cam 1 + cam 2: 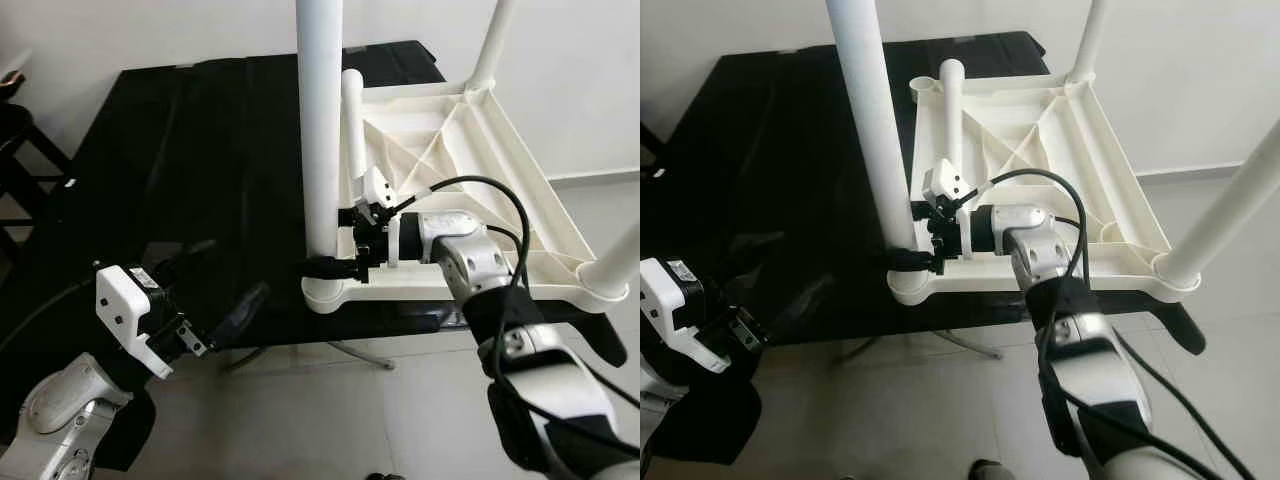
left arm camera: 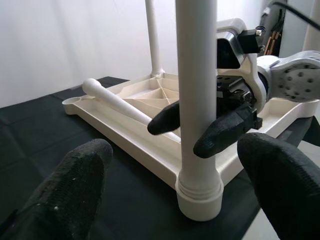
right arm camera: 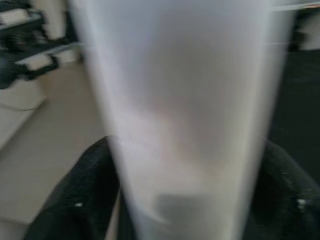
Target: Building children table
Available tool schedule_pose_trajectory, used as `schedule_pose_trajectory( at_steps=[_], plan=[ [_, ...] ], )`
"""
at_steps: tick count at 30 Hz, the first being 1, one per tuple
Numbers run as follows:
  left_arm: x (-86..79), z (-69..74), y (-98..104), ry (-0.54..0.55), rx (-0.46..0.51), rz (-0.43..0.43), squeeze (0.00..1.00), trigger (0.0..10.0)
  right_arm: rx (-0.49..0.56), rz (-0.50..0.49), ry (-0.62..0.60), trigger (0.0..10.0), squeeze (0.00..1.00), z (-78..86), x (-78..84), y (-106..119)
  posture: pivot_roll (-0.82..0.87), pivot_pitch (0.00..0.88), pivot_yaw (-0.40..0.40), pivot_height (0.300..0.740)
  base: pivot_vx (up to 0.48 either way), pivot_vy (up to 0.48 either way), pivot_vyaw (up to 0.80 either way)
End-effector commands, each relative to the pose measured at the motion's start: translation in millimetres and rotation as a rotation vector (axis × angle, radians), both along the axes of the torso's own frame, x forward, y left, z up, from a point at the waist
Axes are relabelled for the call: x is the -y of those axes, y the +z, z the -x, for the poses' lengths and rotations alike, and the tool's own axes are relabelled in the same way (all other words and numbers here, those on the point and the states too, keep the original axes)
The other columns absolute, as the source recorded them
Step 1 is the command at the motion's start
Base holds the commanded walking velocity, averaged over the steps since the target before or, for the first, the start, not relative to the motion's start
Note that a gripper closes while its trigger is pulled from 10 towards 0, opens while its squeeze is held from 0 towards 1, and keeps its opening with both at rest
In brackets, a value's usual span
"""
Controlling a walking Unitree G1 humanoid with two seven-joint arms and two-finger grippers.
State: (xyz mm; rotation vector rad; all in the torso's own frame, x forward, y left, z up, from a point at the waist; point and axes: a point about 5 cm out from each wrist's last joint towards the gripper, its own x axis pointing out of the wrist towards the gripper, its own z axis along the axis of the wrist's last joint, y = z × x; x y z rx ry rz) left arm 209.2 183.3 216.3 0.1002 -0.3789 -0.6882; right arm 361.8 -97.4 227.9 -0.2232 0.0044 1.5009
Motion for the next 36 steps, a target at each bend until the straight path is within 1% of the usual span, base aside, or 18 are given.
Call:
schedule_pose_trajectory(
  at_steps=[1, 9, 11, 13, 15, 16, 17, 18, 19, 21, 24, 27, 28, 29, 30, 31, 32, 36],
  plan=[
    [-3.8, 0.7, -2, 0.003, -0.019, -0.012, 0.0, 10.0, 0.005, 0.0, 0.05, 0.0, 0.0, 1.5, -1.8, 1, 0.06, 0.177, 0.043, 0.74, 0.0, 0.0, 0.0],
    [-1.3, 0.7, -2, -0.012, -0.018, -0.011, 0.0, 10.0, 0.006, 0.029, 0.075, 0.0, 0.0, 0.2, 4.9, 1, 0.05, 0.183, 0.044, 0.74, 0.0, 0.0, 0.0],
    [-1.1, 0.4, -2, -0.014, -0.019, -0.01, 0.0, 10.0, 0.029, 0.04, 0.025, 0.0, 0.0, -0.5, 9.1, -2, 0.04, 0.185, 0.043, 0.74, 0.0, 0.0, 0.0],
    [-1.0, 0.4, -3, -0.017, -0.02, -0.009, 0.0, 10.0, 0.068, 0.054, -0.086, 0.0, 0.0, -1.8, 15.6, -9, 0.03, 0.191, 0.036, 0.74, 0.0, 0.0, 0.0],
    [-1.0, 0.5, -3, -0.018, -0.021, -0.008, 0.0, 10.0, 0.082, 0.056, -0.137, 0.0, 0.0, -2.2, 17.9, -13, 0.03, 0.191, 0.036, 0.74, 0.0, 0.0, 0.0],
    [-1.0, 1.3, -3, -0.018, -0.023, -0.007, 0.0, 10.0, 0.052, 0.027, -0.307, 0.0, 0.0, 1.9, 15.5, -30, 0.03, 0.194, 0.037, 0.74, 0.0, 0.0, 0.0],
    [-1.0, 1.3, -3, -0.018, -0.023, -0.007, 0.0, 10.0, 0.052, 0.027, -0.307, 0.0, 0.0, 1.9, 15.5, -30, 0.03, 0.194, 0.037, 0.74, 0.0, 0.0, 0.0],
    [-1.4, 1.7, -3, -0.018, -0.025, -0.006, 0.0, 10.0, 0.029, 0.015, -0.642, 0.0, 0.0, 7.3, 12.7, -54, 0.02, 0.196, 0.044, 0.74, 0.0, 0.0, 0.0],
    [-1.4, 1.7, -3, -0.018, -0.025, -0.006, 0.0, 10.0, 0.029, 0.015, -0.642, 0.0, 0.0, 7.3, 12.7, -54, 0.02, 0.196, 0.044, 0.74, 0.0, 0.0, 0.0],
    [1.9, -1.3, -6, -0.032, -0.033, 0.005, 0.0, 10.0, -0.183, -0.001, -1.118, 0.0, 0.0, 64.4, -7.4, -116, 0.0, 0.189, 0.07, 0.74, 0.0, 0.0, 0.0],
    [2.8, -2.0, -6, -0.036, -0.034, 0.006, 0.0, 10.0, -0.205, -0.009, -1.121, 0.0, 0.0, 68.4, -12.1, -119, 0.0, 0.189, 0.07, 0.74, 0.0, 0.0, 0.0],
    [7.2, -5.5, -6, -0.059, -0.03, 0.007, 0.0, 10.0, -0.163, -0.067, -1.031, 0.0, 0.0, 41.3, -34.5, -97, 0.0, 0.164, 0.071, 0.74, 0.0, 0.0, 0.0],
    [7.2, -5.5, -6, -0.059, -0.03, 0.007, 0.0, 10.0, -0.163, -0.067, -1.031, 0.0, 0.0, 41.3, -34.5, -97, 0.0, 0.164, 0.071, 0.74, 0.0, 0.0, 0.0],
    [7.7, -6.5, -6, -0.06, -0.027, 0.007, 0.0, 10.0, -0.154, -0.071, -0.987, 0.0, 0.0, 36.1, -43.6, -90, 0.0, 0.158, 0.066, 0.74, 0.0, 0.0, 0.0],
    [7.7, -6.5, -6, -0.06, -0.027, 0.007, 0.0, 10.0, -0.154, -0.071, -0.987, 0.0, 0.0, 36.1, -43.6, -90, 0.0, 0.158, 0.066, 0.74, 0.0, 0.0, 0.0],
    [7.4, -7.0, -5, -0.057, -0.022, 0.007, 0.0, 10.0, -0.162, -0.085, -0.959, 2.3, 0.0, 34.2, -52.5, -84, 0.01, 0.153, 0.066, 0.74, 0.0, 0.0, 0.0],
    [7.2, -6.8, -4, -0.052, -0.019, 0.009, 0.0, 10.0, -0.155, -0.081, -0.916, 10.0, 0.0, 34.3, -60.0, -80, 0.01, 0.153, 0.066, 0.74, 0.0, 0.0, 0.0],
    [7.1, -6.5, -3, -0.05, -0.017, 0.01, 0.0, 10.0, -0.151, -0.075, -0.902, 10.0, 0.0, 36.8, -64.8, -77, 0.01, 0.153, 0.066, 0.74, 0.0, 0.0, 0.0]
  ],
)
